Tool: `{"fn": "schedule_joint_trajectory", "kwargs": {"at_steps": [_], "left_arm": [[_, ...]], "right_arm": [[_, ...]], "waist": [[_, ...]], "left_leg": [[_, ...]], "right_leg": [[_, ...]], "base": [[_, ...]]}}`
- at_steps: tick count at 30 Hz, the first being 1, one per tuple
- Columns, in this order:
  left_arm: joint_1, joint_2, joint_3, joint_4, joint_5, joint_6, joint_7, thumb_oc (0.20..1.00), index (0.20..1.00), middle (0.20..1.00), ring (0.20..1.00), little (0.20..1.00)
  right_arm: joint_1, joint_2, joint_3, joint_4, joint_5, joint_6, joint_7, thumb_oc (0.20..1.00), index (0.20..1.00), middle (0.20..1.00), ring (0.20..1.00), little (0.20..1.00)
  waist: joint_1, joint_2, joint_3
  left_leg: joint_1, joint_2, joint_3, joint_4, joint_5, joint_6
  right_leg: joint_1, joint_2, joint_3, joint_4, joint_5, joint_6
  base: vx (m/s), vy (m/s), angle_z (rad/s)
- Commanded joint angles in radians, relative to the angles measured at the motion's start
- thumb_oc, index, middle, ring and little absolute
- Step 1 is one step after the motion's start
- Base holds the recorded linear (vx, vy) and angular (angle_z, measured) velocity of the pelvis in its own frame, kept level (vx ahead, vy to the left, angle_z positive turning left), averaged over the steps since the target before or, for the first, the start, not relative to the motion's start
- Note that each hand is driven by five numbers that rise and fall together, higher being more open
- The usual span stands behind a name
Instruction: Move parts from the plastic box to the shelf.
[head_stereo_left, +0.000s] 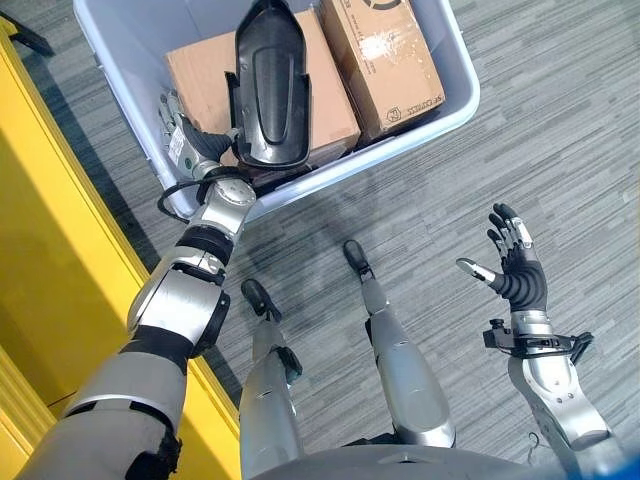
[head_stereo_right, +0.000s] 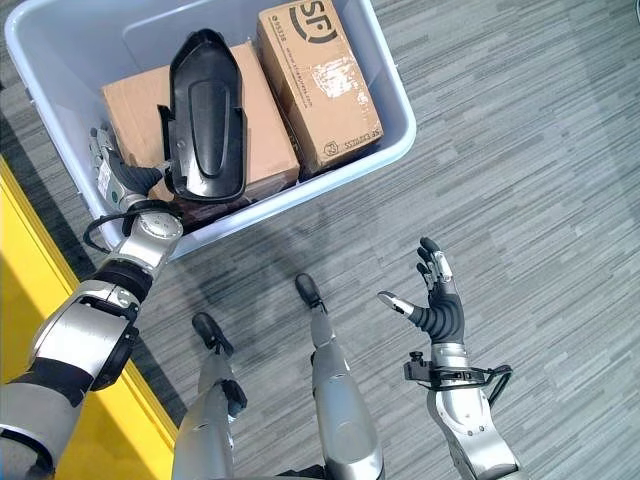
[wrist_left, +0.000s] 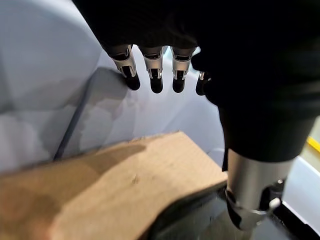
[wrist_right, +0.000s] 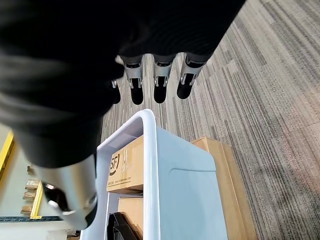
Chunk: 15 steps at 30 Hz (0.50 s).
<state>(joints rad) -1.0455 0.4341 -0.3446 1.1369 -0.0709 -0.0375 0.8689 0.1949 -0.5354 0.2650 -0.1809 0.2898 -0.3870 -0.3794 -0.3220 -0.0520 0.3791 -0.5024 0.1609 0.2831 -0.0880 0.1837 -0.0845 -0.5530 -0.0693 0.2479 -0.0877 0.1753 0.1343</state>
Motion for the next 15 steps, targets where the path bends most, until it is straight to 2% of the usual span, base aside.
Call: {"fn": "schedule_joint_trajectory", "kwargs": {"at_steps": [1, 15], "left_arm": [[-0.101, 0.062, 0.037, 0.075, -0.074, -0.040, -0.035, 1.000, 1.000, 1.000, 1.000, 1.000], [-0.115, 0.037, 0.028, 0.108, -0.092, -0.032, -0.055, 1.000, 1.000, 1.000, 1.000, 1.000]], "right_arm": [[-0.046, -0.055, -0.058, -0.040, 0.006, -0.029, -0.010, 1.000, 1.000, 1.000, 1.000, 1.000], [-0.042, -0.066, -0.052, -0.043, 0.015, -0.043, -0.008, 1.000, 1.000, 1.000, 1.000, 1.000]], "waist": [[-0.003, -0.014, 0.022], [-0.015, -0.015, 0.027]], "left_leg": [[-0.007, 0.013, -0.075, 0.183, -0.143, -0.033], [-0.035, 0.015, -0.074, 0.187, -0.147, -0.033]], "right_leg": [[-0.042, -0.004, 0.002, 0.179, -0.096, 0.015], [-0.078, 0.006, 0.006, 0.190, -0.100, 0.013]], "base": [[0.00, 0.000, 0.00], [0.00, -0.002, -0.01]]}}
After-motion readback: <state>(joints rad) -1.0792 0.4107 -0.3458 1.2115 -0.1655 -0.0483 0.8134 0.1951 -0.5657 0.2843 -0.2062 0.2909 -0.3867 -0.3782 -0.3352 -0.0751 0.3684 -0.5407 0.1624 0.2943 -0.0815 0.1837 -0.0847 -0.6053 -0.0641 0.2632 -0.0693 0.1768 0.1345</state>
